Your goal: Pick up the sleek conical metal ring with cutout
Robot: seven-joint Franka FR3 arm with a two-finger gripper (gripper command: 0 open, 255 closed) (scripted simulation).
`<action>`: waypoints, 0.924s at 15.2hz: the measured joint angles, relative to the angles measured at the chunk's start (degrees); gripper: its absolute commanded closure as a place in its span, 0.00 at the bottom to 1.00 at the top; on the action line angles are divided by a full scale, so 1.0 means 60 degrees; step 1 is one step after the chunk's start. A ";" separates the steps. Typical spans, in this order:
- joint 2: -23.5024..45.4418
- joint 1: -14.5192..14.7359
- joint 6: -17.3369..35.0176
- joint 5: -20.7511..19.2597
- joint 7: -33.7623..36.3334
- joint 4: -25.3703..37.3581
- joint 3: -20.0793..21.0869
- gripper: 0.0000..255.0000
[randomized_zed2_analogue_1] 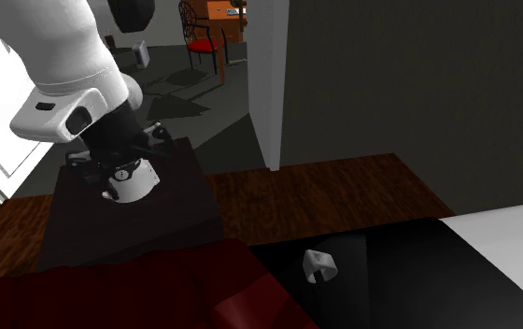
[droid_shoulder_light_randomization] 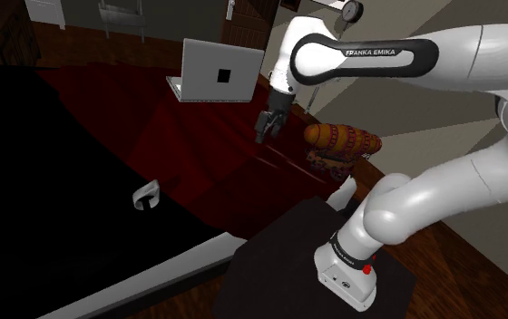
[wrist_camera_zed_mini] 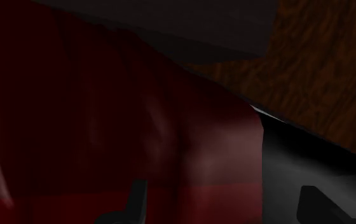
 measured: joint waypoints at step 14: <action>0.4481 0.1033 0.2585 -0.0570 -0.0414 0.2176 0.1238 0.00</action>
